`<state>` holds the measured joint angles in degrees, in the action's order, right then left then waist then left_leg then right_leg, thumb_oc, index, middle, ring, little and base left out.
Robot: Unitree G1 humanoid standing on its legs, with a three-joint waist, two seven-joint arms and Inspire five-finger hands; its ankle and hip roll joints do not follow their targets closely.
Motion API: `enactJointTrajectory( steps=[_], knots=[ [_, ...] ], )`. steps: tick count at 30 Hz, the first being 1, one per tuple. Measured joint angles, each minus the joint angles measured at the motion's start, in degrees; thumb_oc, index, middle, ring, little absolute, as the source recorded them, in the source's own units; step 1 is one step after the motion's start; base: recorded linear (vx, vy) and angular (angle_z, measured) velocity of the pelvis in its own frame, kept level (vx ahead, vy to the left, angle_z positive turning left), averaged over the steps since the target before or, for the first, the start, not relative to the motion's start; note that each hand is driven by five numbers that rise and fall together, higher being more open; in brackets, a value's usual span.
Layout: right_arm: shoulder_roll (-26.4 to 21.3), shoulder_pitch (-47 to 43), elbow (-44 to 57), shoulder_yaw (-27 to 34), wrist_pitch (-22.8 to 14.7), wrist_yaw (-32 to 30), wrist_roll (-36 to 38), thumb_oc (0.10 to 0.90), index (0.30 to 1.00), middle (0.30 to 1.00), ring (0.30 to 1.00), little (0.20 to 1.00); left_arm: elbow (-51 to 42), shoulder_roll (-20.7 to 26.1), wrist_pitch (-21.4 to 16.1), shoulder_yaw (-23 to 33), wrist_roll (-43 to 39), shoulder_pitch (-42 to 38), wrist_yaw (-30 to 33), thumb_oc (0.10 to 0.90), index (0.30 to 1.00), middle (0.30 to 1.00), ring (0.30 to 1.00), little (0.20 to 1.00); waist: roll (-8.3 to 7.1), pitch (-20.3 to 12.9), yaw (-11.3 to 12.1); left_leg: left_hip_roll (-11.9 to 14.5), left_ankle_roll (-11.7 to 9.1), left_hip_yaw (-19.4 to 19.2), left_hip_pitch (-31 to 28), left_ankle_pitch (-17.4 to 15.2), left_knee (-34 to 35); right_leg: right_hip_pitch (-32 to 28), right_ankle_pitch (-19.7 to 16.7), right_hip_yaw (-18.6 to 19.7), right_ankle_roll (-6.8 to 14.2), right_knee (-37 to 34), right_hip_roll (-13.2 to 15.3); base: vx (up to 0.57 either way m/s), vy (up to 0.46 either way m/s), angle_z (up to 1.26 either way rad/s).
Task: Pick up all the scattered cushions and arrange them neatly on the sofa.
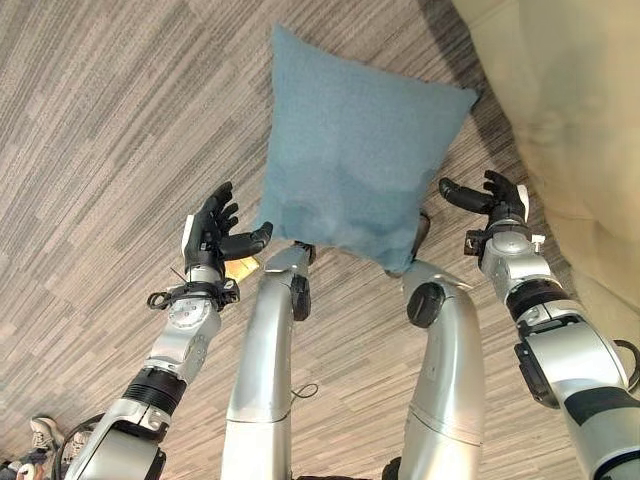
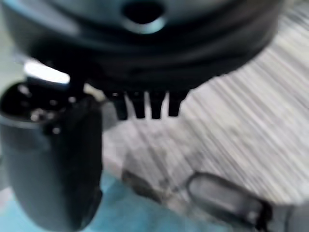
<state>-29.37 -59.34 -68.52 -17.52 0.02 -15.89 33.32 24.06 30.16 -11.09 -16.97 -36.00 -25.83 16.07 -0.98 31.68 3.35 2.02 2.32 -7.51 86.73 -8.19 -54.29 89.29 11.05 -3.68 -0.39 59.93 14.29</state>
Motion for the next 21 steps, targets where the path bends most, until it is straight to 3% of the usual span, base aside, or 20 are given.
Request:
enactJointTrajectory(
  steps=[8,16,17,18,19,21],
  knots=[
    [-1.4,-3.6,1.7,-4.3,0.1,0.8,2.6,0.8,0.9,0.9,0.9,0.9,-2.2,1.6,0.1,0.1,-0.1,-1.0,0.7,0.8,0.9,0.9,0.9,0.9,0.17,0.0,0.3,-0.2,0.4,-0.6,5.0,-0.2,-2.0,5.6,0.4,1.3,-0.4,2.4,0.3,0.02,0.008,0.02],
    [3.9,-8.3,1.5,-7.7,0.6,0.3,7.0,0.8,0.9,0.9,0.9,0.9,-2.6,1.7,0.1,-0.8,-1.1,-5.0,1.2,0.8,0.9,0.9,0.9,0.9,0.28,-0.1,1.1,-1.0,0.5,-0.6,4.6,0.2,-1.2,5.4,0.5,1.3,-0.4,2.3,0.9,-0.01,0.005,0.03],
    [4.5,-9.0,1.4,-9.0,0.7,-0.4,7.8,0.765,0.848,0.848,0.848,0.848,-2.6,1.6,0.1,-1.3,-1.1,-5.9,1.2,0.8,0.9,0.9,0.9,0.9,0.29,-0.1,1.5,-1.1,0.4,-0.6,4.5,0.3,-0.9,5.4,0.5,1.3,-0.4,2.2,0.9,-0.01,-0.002,0.04],
    [4.9,-9.3,1.4,-9.1,0.6,-0.6,8.1,0.516,0.474,0.474,0.474,0.474,-2.6,1.6,0.0,-1.5,-1.1,-6.2,1.2,0.8,0.9,0.9,0.9,0.9,0.29,-0.1,1.6,-1.0,0.3,-0.5,4.4,0.4,-0.7,5.3,0.6,1.3,-0.4,2.2,1.0,-0.02,-0.008,0.07],
    [5.3,-9.6,1.4,-9.1,0.6,-0.8,8.2,0.4,0.3,0.3,0.3,0.3,-2.7,1.6,0.0,-1.5,-1.1,-6.6,1.2,0.8,0.9,0.9,0.9,0.9,0.29,-0.1,1.8,-1.1,0.2,-0.5,4.2,0.6,-0.3,5.2,0.6,1.3,-0.4,2.2,1.0,-0.02,-0.007,0.06],
    [5.3,-10.0,1.4,-9.2,0.7,-1.0,8.3,0.4,0.3,0.3,0.3,0.3,-2.5,1.6,0.0,-2.2,-1.1,-7.3,1.3,0.8,0.9,0.9,0.9,0.9,0.3,-0.1,2.2,-1.5,-0.3,-0.4,3.8,1.0,0.7,5.1,0.6,1.3,-0.6,1.9,1.2,-0.02,-0.012,0.09]
  ],
)
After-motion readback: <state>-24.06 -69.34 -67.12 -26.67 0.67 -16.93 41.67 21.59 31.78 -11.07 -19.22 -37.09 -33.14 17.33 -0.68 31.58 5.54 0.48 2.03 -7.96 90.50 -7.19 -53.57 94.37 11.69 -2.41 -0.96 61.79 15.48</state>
